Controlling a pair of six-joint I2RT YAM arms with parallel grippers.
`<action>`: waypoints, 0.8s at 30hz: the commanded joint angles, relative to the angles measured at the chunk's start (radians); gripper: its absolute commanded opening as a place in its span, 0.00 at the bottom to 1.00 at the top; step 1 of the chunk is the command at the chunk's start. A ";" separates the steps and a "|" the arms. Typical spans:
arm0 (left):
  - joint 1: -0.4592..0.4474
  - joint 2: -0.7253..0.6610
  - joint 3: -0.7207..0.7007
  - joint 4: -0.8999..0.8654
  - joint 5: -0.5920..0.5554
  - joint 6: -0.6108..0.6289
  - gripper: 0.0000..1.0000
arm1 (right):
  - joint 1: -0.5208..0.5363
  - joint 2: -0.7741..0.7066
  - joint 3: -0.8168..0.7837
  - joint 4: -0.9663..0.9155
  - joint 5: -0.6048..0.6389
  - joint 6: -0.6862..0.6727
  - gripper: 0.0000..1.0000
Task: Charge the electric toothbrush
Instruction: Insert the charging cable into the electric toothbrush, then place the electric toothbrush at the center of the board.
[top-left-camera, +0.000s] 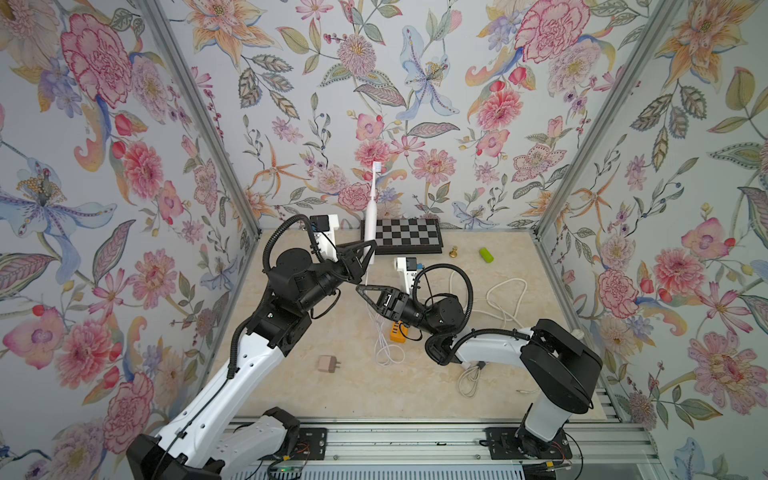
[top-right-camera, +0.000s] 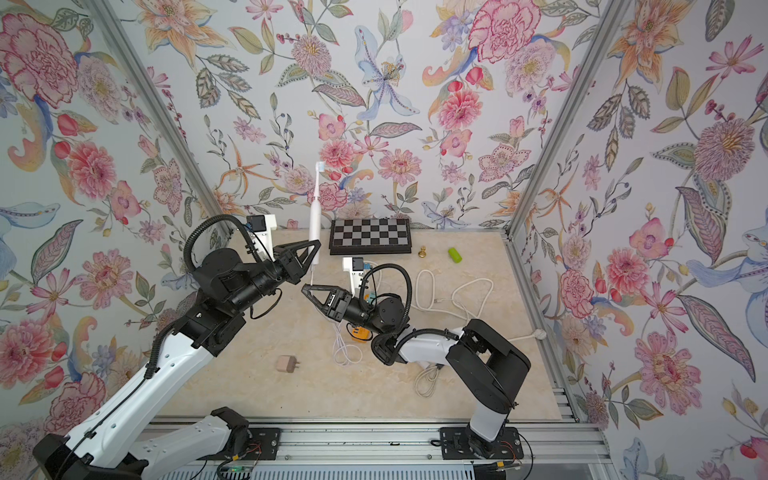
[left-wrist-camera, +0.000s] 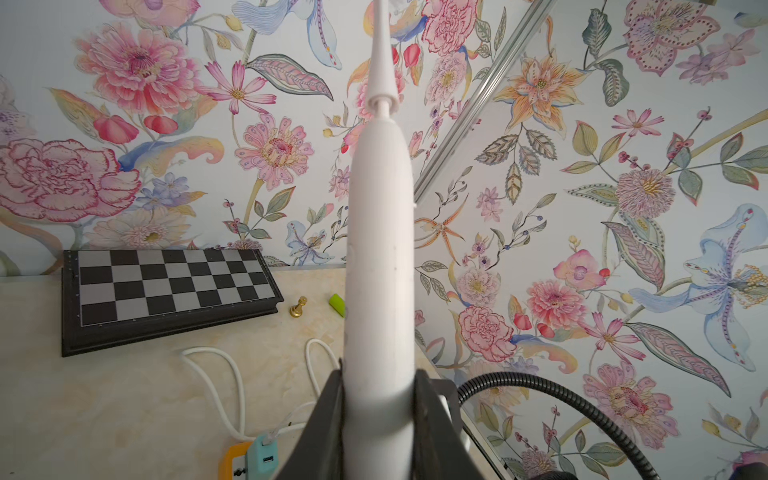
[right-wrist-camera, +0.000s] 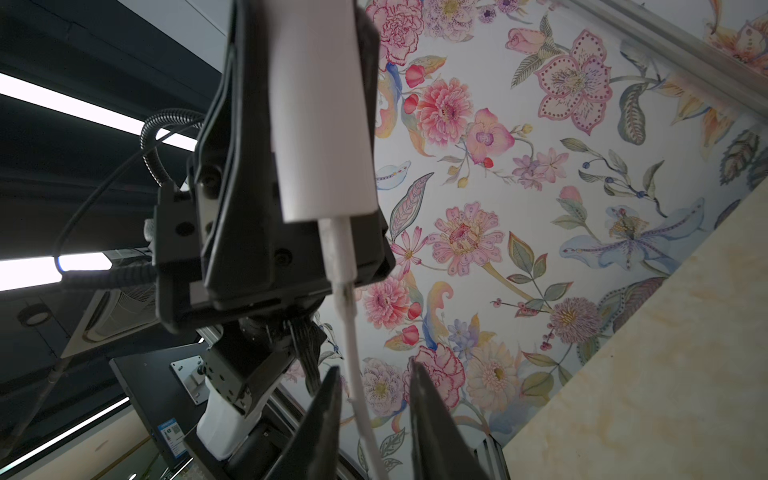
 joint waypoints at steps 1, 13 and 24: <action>0.076 0.037 0.132 -0.083 -0.037 0.151 0.00 | 0.009 -0.055 -0.048 -0.077 0.022 -0.088 0.38; 0.136 0.303 0.106 -0.213 -0.372 0.423 0.00 | -0.008 -0.540 -0.137 -0.991 0.458 -0.498 0.71; 0.221 0.586 -0.123 -0.042 -0.344 0.323 0.00 | -0.068 -0.750 -0.277 -1.191 0.513 -0.485 0.74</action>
